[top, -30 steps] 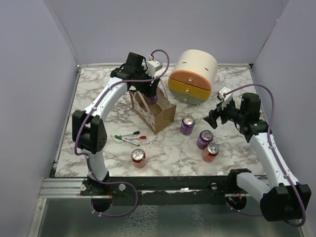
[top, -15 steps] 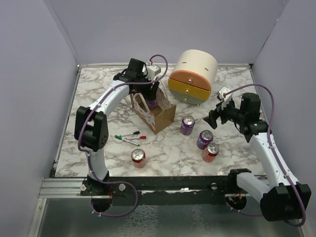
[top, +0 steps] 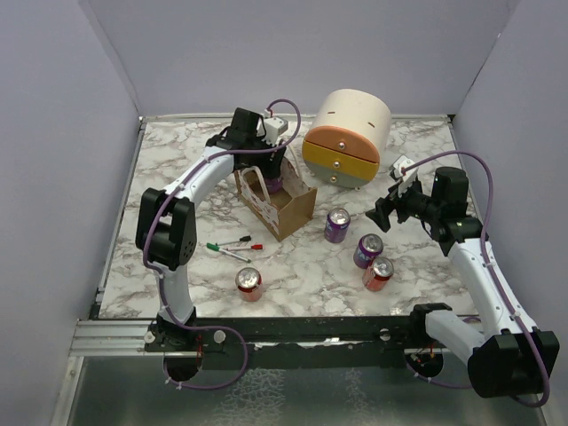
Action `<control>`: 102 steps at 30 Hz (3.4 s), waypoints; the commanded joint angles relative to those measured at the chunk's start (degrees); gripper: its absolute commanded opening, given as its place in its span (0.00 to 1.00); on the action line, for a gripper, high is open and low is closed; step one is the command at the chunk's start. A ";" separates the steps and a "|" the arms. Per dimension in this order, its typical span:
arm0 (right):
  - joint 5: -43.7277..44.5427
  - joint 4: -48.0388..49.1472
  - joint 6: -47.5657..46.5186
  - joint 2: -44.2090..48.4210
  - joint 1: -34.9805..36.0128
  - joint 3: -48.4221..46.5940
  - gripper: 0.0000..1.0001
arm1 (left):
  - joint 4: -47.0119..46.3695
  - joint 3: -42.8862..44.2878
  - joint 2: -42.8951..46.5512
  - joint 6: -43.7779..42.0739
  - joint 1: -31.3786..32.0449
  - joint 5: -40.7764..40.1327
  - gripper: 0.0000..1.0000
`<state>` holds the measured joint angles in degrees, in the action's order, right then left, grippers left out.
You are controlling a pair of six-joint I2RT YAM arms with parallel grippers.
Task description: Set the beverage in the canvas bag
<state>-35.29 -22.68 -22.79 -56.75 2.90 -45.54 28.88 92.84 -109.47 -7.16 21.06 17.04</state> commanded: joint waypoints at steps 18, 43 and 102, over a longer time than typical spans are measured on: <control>-0.93 0.71 -0.24 0.40 -0.33 0.45 1.00 | -7.97 -1.69 -3.57 -1.54 -0.23 -2.37 0.19; -0.84 0.77 -0.24 0.48 -0.26 0.49 1.00 | -2.95 3.76 -2.60 -0.68 -0.23 -0.13 0.86; -0.42 0.90 -0.37 2.00 -0.26 0.21 1.00 | 43.17 -33.71 53.92 -48.81 1.70 9.55 0.86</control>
<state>-35.40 -22.68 -22.79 -55.59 2.90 -45.54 67.90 62.63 -55.59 -50.09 22.61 30.76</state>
